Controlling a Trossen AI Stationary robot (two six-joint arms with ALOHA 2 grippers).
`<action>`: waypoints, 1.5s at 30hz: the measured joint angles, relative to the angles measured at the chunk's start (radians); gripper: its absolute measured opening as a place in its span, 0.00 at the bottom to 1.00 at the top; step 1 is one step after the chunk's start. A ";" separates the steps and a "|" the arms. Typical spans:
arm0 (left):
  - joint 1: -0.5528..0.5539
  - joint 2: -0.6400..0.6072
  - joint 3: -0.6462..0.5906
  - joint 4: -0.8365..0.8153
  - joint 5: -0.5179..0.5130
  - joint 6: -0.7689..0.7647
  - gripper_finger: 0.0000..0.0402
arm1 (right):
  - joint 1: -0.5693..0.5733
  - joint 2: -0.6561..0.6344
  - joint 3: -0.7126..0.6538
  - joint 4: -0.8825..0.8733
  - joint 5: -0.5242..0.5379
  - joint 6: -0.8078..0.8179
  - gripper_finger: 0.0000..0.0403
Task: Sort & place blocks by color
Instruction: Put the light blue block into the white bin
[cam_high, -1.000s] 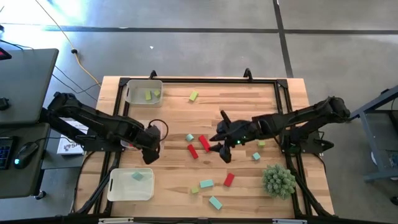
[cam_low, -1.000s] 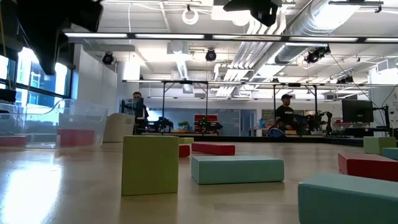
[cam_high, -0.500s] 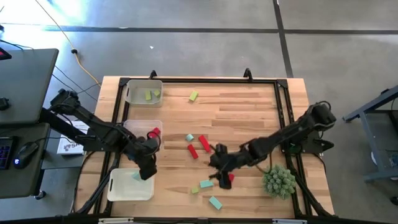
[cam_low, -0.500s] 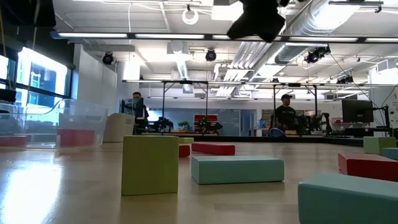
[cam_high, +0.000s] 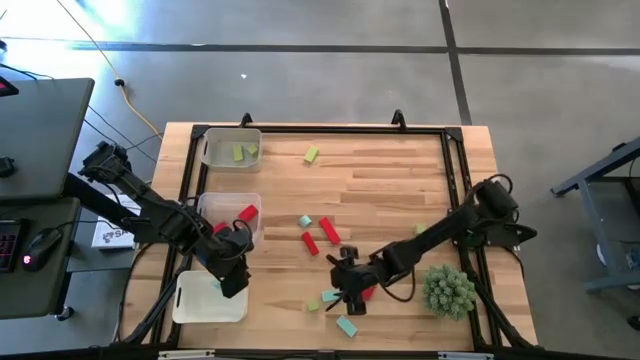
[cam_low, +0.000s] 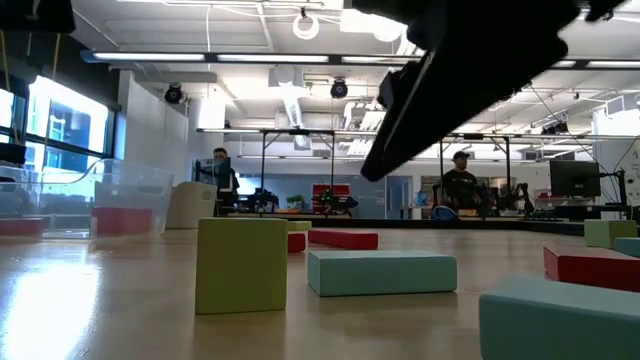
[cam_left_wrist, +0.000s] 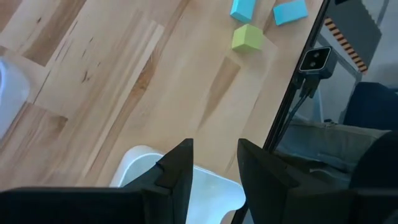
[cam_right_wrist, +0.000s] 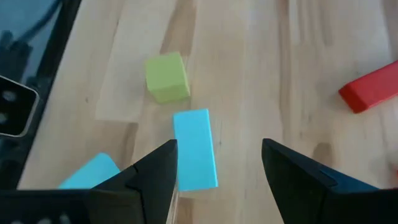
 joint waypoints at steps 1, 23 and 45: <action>0.000 0.000 0.000 0.000 0.000 0.000 0.28 | 0.001 0.009 0.000 0.009 0.001 -0.012 0.55; 0.001 0.000 0.000 -0.001 0.000 0.003 0.28 | 0.018 0.106 -0.001 0.069 -0.050 -0.097 0.55; 0.001 0.000 0.000 -0.001 -0.012 -0.017 0.28 | 0.024 0.144 0.002 0.075 -0.034 0.092 0.25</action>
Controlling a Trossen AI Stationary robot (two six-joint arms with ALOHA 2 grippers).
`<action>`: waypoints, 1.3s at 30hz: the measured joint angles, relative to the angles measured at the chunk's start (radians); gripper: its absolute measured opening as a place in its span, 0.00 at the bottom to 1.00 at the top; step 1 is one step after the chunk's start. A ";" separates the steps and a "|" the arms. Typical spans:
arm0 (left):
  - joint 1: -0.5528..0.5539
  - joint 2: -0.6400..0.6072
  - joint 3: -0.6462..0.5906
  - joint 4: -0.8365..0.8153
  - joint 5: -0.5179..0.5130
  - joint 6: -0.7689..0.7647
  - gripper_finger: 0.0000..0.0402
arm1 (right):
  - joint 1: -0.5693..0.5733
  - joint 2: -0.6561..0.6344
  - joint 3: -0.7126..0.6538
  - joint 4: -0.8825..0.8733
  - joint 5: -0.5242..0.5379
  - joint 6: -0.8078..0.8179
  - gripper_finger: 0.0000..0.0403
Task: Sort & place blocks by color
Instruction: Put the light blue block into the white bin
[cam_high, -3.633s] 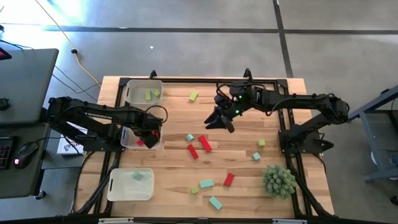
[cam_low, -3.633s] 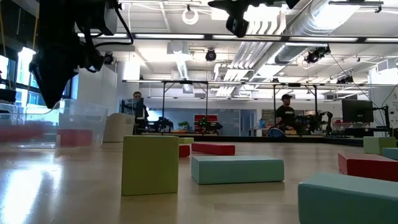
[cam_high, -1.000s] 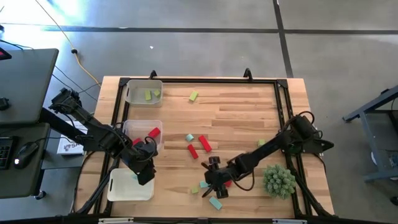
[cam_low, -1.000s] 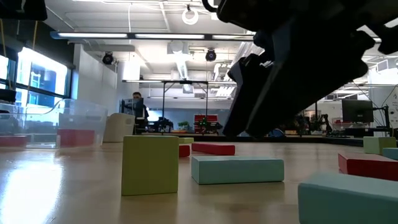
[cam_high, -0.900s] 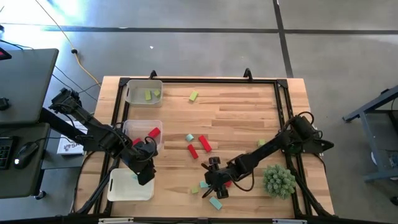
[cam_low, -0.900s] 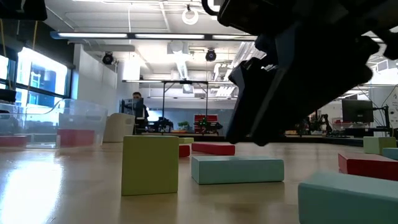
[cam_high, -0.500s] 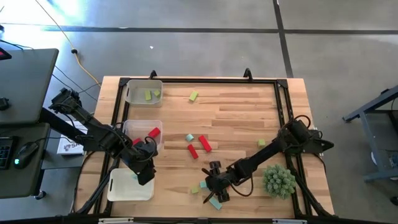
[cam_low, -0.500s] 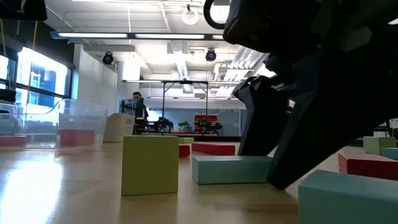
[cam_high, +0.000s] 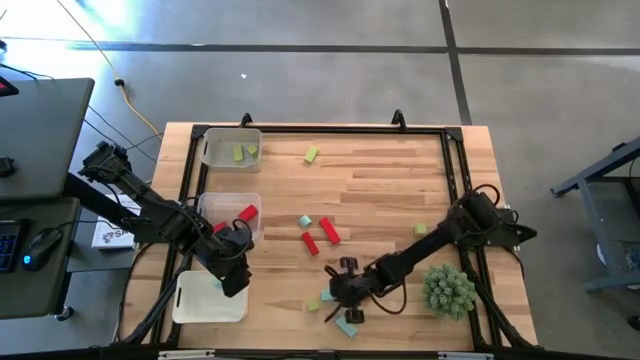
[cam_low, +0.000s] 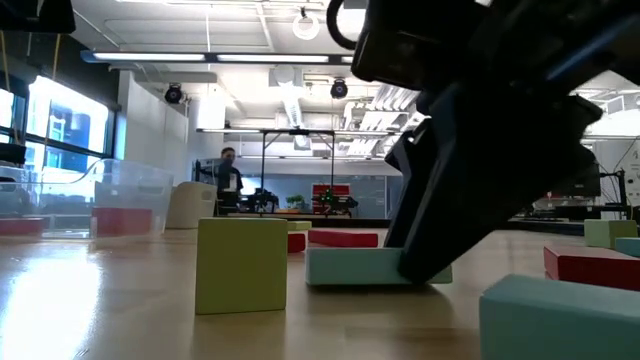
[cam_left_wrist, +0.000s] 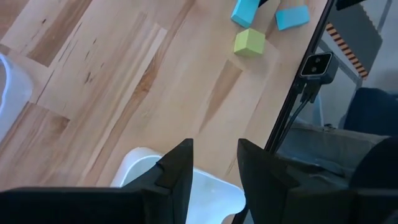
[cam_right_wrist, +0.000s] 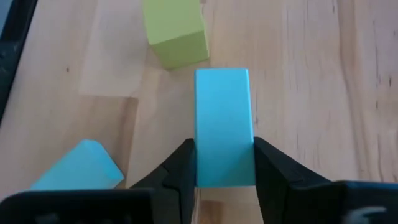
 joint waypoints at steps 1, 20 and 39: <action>0.000 0.000 0.000 0.000 -0.002 -0.004 0.28 | -0.004 0.000 0.000 0.002 -0.010 0.006 0.25; 0.133 0.000 0.000 0.015 -0.007 0.025 0.29 | -0.145 -0.122 -0.004 0.016 -0.057 -0.107 0.25; 0.476 0.000 0.000 0.094 0.207 0.107 0.47 | -0.322 -0.240 -0.002 -0.016 -0.062 -0.478 0.25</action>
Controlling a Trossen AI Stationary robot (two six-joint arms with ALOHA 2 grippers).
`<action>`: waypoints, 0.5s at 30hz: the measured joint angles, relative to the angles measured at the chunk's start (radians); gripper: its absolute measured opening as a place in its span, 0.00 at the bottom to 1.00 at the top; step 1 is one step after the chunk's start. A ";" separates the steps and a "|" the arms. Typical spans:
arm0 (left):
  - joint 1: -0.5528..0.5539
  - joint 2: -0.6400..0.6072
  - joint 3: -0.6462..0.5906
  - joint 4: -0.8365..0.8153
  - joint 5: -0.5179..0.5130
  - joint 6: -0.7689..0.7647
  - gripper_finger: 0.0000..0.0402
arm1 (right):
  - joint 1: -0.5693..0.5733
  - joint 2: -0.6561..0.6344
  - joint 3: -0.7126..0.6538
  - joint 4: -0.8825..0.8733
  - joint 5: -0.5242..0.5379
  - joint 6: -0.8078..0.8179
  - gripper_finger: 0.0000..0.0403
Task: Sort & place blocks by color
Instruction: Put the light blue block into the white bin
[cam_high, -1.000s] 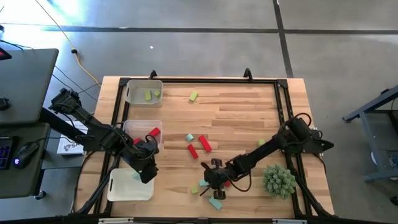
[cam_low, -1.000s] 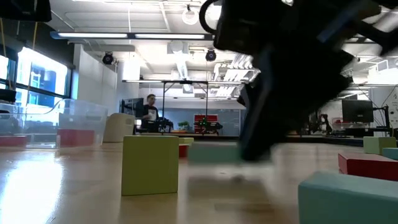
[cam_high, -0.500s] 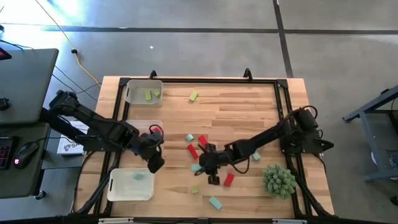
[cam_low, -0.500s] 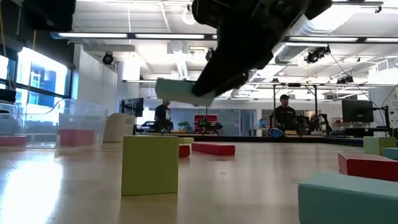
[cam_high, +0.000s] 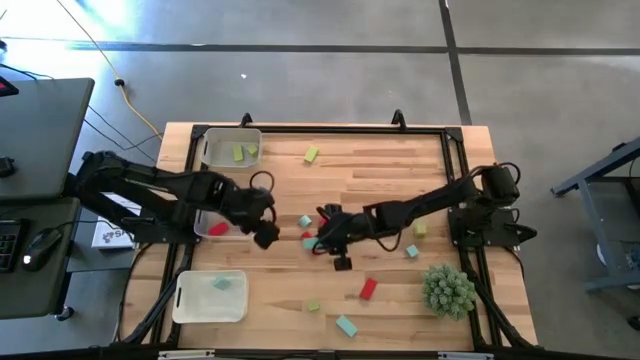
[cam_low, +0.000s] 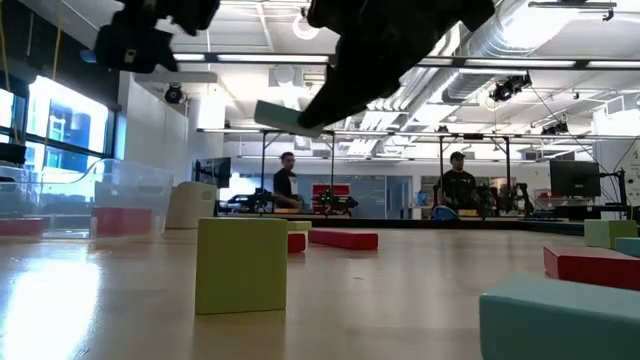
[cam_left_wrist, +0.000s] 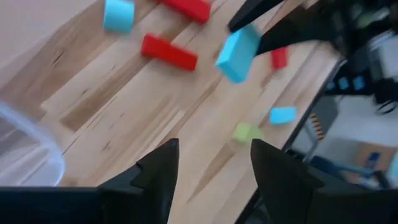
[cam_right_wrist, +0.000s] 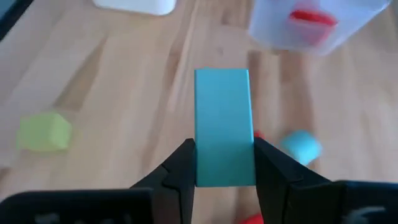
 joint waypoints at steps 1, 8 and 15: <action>0.017 0.000 0.000 0.018 0.004 0.000 0.47 | -0.009 -0.007 0.000 -0.003 0.000 -0.016 0.25; 0.117 0.000 0.000 0.110 0.048 0.018 0.46 | -0.064 -0.060 0.000 -0.001 0.002 -0.156 0.25; 0.196 0.000 0.000 0.225 0.043 0.019 0.46 | -0.104 -0.132 0.000 0.013 0.070 -0.263 0.25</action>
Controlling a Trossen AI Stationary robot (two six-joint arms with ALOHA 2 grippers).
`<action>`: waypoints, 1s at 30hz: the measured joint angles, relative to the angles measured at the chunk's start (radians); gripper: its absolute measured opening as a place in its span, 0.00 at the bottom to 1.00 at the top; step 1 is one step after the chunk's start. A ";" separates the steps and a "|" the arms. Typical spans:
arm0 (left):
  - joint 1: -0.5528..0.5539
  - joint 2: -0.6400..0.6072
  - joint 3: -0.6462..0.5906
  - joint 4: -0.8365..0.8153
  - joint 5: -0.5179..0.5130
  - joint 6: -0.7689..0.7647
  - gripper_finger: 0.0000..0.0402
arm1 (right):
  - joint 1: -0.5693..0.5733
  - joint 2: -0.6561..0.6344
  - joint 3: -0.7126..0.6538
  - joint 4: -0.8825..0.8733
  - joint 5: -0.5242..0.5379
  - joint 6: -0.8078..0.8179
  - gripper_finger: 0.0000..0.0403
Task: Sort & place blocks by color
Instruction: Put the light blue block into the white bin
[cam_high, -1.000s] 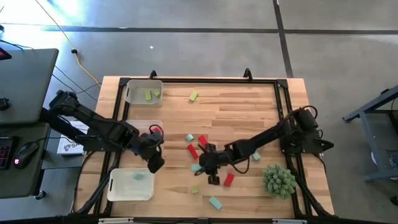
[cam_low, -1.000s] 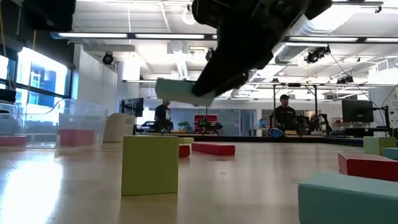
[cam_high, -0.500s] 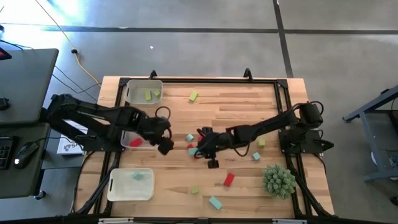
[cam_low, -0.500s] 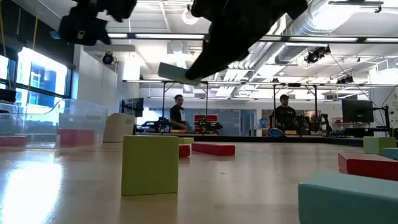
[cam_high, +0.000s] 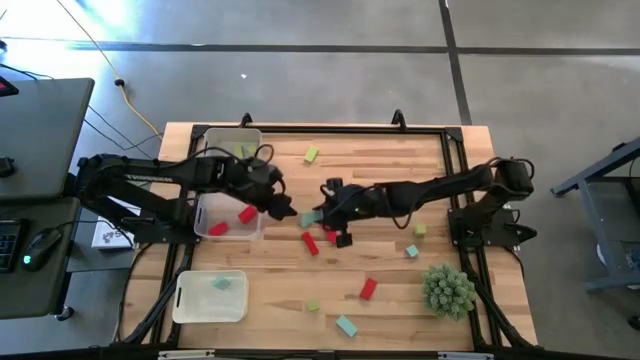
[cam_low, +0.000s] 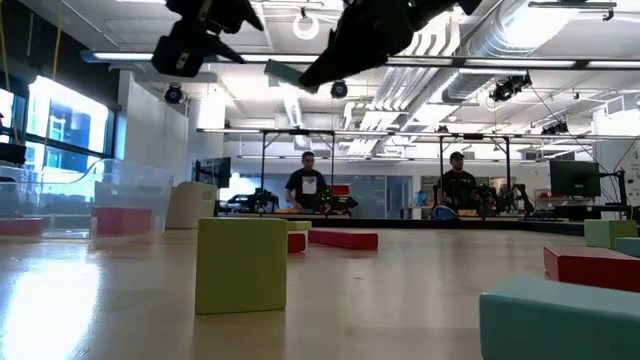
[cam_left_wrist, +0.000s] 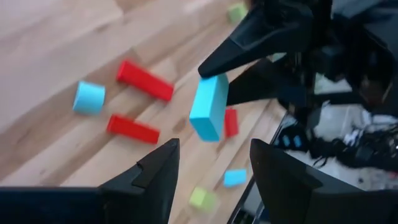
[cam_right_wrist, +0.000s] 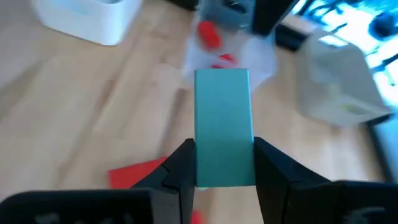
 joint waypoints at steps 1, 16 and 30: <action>0.010 0.000 0.000 0.014 0.000 0.000 0.46 | -0.005 -0.011 0.000 0.002 0.011 -0.014 0.25; 0.070 0.000 0.000 0.117 -0.183 0.006 0.46 | -0.084 -0.065 0.000 0.085 0.082 -0.050 0.25; 0.082 0.092 0.000 0.235 -0.231 0.034 0.46 | -0.119 -0.063 0.000 0.128 0.083 -0.050 0.25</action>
